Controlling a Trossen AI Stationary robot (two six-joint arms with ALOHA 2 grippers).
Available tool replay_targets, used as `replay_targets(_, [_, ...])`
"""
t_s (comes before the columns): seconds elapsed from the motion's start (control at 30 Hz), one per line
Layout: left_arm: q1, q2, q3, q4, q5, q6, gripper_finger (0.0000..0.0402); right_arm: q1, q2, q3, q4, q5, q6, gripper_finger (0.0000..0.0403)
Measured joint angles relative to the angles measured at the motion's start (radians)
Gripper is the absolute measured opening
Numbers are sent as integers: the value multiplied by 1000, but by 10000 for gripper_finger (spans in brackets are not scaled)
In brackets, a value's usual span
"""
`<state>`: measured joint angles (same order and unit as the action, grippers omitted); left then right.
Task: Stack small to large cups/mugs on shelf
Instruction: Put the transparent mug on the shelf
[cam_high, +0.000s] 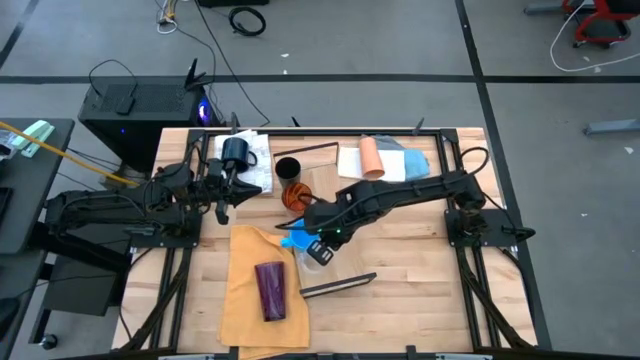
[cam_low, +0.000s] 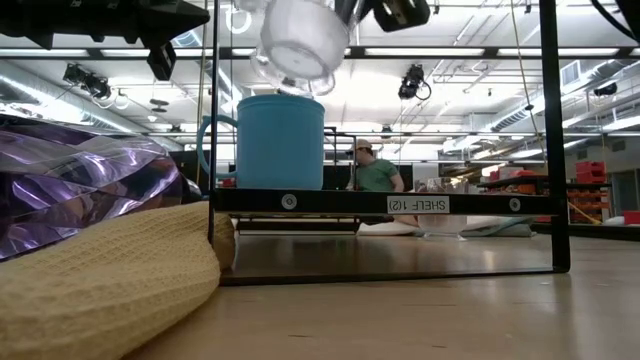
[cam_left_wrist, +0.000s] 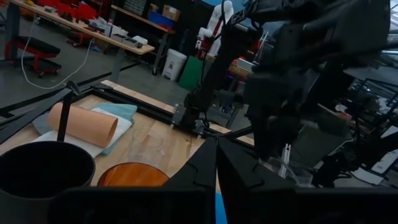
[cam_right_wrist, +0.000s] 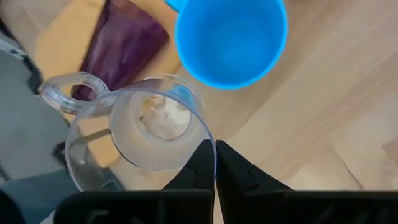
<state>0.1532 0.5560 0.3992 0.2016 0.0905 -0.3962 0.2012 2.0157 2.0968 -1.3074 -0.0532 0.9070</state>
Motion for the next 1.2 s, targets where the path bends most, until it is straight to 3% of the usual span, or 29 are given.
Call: replay_targets(1.2, [0,0,0,3,0,-1,23,18,107,-10,21,-53,-17,9])
